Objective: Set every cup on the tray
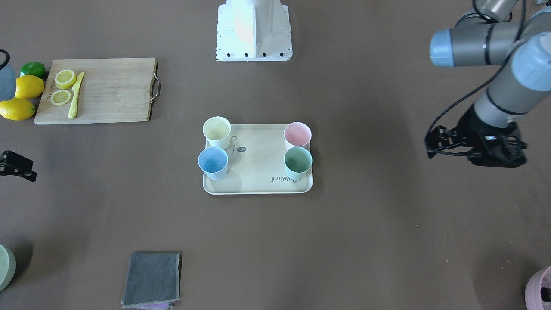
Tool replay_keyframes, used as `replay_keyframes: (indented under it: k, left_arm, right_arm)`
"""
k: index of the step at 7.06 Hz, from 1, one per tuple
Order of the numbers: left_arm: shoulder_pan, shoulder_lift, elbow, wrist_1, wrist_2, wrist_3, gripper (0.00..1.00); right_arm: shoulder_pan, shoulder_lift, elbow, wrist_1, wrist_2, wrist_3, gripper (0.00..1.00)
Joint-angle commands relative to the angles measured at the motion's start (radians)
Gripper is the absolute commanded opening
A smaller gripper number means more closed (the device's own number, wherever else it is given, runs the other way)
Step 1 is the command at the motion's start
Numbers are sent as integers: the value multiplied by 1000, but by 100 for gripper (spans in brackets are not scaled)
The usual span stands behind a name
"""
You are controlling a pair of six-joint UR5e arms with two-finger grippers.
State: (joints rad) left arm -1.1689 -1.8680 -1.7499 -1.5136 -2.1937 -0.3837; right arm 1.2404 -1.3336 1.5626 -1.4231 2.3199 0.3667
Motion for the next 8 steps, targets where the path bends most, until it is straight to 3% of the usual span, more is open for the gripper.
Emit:
replay_keyframes:
  k: [1,3,8]
  left_arm:
    - [-138,129,-3,-8,-35,239,98]
    - [-155,177,-16,-8,-86,247,98]
    - [-152,214,-22,-43,-87,235,98]
  right_arm:
    - [51,-30,-15,-37,-5,-119,100]
    - [77,-35,-15,-56,-5,-132,100]
    - [87,-55,-10,-53,-7,-134,100]
